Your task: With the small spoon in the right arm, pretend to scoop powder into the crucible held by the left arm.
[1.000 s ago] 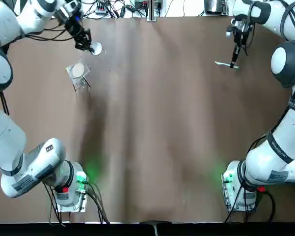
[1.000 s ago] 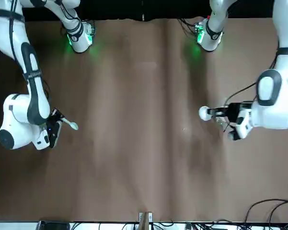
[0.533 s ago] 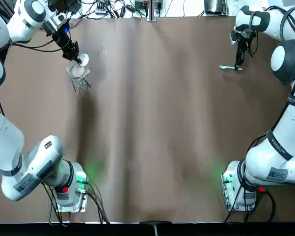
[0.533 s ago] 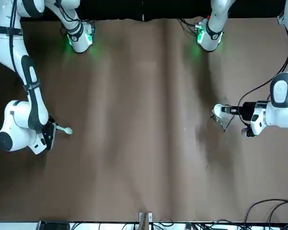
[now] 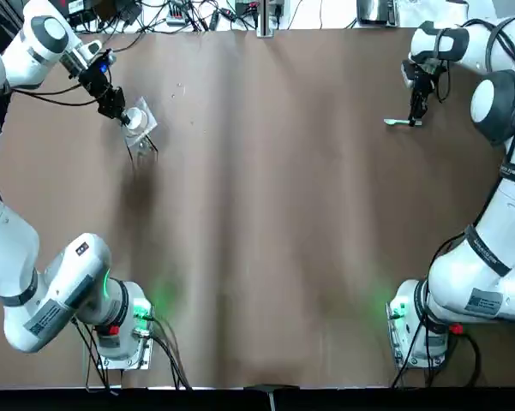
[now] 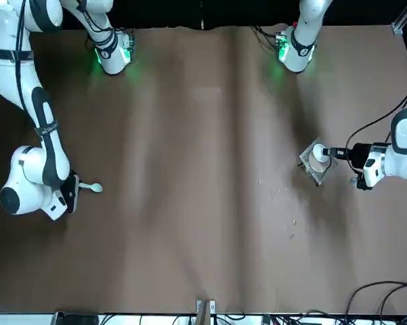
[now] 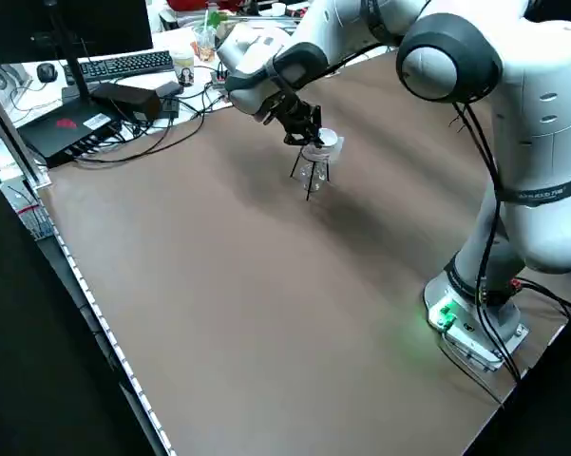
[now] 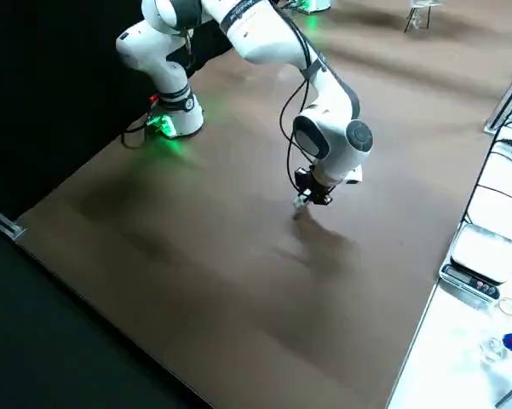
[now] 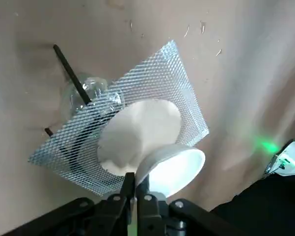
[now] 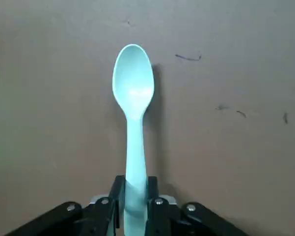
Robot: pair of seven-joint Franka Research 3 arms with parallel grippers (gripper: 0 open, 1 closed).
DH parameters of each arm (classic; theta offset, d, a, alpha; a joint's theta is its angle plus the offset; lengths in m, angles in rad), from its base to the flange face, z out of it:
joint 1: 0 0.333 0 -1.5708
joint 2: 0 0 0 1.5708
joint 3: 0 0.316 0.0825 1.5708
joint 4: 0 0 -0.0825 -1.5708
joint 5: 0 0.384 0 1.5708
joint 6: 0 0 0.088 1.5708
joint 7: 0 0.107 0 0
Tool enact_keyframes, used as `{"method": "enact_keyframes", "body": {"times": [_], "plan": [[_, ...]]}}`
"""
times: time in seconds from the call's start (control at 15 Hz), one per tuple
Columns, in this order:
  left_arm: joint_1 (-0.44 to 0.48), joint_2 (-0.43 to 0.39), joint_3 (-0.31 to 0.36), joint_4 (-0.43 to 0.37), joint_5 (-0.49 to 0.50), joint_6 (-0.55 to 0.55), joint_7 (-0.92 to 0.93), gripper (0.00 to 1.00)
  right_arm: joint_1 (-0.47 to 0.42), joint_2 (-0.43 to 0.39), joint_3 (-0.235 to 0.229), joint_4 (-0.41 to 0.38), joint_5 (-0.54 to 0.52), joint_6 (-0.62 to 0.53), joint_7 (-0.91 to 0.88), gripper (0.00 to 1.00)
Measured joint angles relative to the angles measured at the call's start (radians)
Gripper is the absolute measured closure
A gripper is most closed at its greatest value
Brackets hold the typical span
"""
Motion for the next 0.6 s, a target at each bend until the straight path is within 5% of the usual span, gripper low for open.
{"method": "enact_keyframes", "body": {"times": [0.13, 0.6], "plan": [[0.0, 0.003, -0.001, 0.0, 0.024, 0.0, 0.0, 0.94, -0.003, 0.008, 0.0, 0.0, 0.0, 0.005, -0.017, 0.76], [-0.002, 0.017, -0.001, 0.0, 0.034, 0.0, 0.001, 0.86, -0.004, 0.011, 0.009, 0.015, 0.018, 0.005, -0.022, 0.09]]}}
